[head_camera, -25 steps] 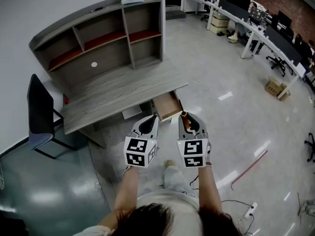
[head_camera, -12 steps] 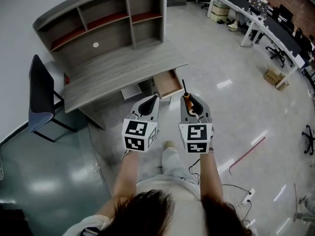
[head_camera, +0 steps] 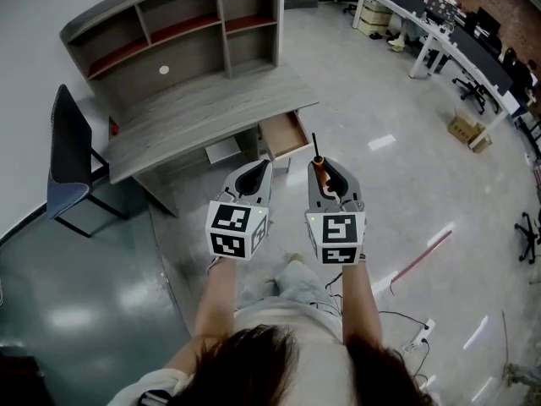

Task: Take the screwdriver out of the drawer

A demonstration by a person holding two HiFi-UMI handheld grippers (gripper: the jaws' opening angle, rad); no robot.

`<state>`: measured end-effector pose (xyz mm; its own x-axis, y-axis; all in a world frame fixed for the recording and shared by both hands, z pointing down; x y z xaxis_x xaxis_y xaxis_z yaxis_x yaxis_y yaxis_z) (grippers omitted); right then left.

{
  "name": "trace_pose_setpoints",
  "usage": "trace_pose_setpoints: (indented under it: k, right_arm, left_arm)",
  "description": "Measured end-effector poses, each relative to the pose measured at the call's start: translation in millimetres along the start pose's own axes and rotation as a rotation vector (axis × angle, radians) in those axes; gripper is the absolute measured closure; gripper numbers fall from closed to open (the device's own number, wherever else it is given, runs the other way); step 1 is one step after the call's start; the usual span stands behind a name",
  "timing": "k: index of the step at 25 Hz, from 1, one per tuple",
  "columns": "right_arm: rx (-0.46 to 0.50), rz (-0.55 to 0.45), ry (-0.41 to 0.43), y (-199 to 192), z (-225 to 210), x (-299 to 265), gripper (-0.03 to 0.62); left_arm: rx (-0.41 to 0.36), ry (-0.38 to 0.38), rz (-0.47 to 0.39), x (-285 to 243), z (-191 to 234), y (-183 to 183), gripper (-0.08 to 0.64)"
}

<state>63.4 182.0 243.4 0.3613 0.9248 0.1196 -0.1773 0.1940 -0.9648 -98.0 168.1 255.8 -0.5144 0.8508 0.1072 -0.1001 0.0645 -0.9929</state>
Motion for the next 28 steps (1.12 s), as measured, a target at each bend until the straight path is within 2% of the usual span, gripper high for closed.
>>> trace_pose_setpoints:
  k: [9,18,28]
  right_arm:
    - [0.004,-0.022,0.029,5.7,-16.2,6.9,0.508]
    - [0.008,-0.032,0.071,12.6,-47.8,28.5,0.508]
    - [-0.019,-0.046,0.112,9.5,-67.2,62.9,0.508]
  left_arm:
    - [-0.005,0.018,-0.012,-7.4,-19.0,8.7,0.543]
    - [-0.011,0.057,-0.007,-15.0,-55.3,15.5,0.544]
    - [-0.037,0.106,0.011,1.0,-97.3,14.9,0.543]
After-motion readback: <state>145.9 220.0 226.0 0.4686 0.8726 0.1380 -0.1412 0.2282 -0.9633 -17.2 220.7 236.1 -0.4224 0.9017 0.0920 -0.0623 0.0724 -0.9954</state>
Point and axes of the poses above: the fingertips, and each gripper's own axes: x backward along the fingers, z to its left, y out of its top, the point moved 8 cm from there along x, backward along the fingers, and after that the axes turned 14 degrees about -z, right-handed, at the moved point
